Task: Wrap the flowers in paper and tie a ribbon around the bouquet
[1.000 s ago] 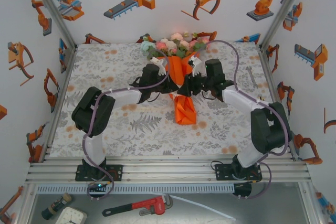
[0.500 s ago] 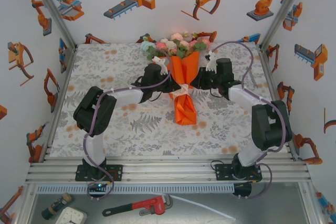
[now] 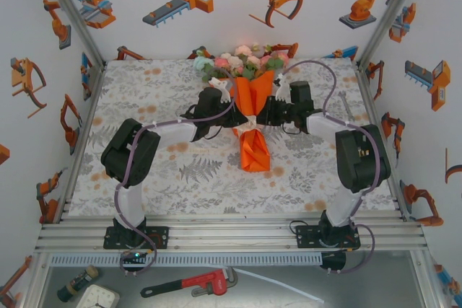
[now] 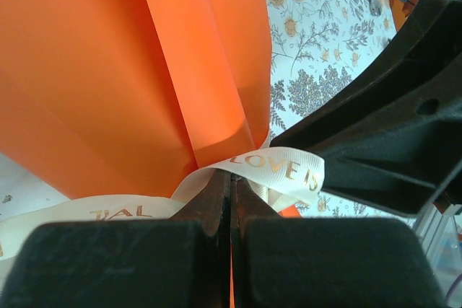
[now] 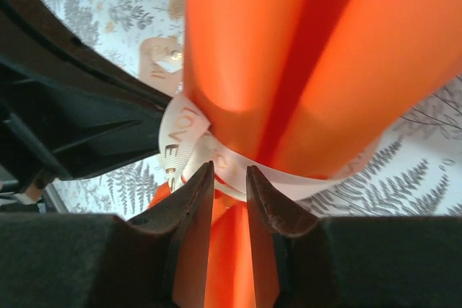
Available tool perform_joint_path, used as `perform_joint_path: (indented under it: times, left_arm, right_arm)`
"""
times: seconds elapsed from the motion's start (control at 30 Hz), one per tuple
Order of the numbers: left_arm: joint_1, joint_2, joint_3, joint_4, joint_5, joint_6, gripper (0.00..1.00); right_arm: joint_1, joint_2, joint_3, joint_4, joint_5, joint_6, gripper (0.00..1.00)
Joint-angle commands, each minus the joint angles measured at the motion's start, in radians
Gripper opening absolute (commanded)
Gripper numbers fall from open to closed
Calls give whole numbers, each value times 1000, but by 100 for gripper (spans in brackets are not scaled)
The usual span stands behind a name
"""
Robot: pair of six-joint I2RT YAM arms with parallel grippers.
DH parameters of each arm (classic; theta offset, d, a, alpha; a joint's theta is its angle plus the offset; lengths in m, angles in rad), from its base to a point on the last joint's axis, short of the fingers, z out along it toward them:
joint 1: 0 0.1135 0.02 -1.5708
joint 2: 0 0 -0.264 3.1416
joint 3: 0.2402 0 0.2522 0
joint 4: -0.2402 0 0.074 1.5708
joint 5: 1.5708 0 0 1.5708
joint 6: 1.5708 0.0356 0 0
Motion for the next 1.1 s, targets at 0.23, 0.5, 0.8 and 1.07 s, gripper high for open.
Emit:
perform_joint_path:
  times: [0.23,0.5,0.8,1.07]
  left_arm:
    - [-5,2,13,47,37,16,0]
    - [-4,10,11,87,87,4,0]
    - [-4,-15,-16,96,107,14,0]
    - [2,-40,-46,104,77,25,4]
  right_arm:
    - [8,-2,19,49,-74,9,38]
    - [32,26,47,58,-72,8,40]
    - [32,32,39,95,-42,7,19]
    - [32,10,22,106,-35,-11,0]
